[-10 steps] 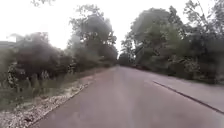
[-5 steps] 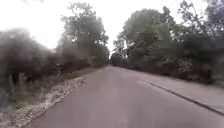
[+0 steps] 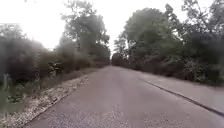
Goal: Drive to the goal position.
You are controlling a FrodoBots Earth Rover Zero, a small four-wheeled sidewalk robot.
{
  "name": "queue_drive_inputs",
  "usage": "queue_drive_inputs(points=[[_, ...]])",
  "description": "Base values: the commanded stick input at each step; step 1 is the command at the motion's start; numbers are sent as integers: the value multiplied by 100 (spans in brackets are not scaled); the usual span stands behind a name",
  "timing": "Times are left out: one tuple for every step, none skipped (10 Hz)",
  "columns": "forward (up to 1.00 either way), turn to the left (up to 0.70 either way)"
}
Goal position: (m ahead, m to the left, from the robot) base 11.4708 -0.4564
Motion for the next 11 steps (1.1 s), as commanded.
queue_drive_inputs(points=[[85, 0], [85, 1], [85, 11], [85, 34], [85, 14], [85, 0], [85, 0], [85, 0], [85, 0], [85, 0], [85, 0]])
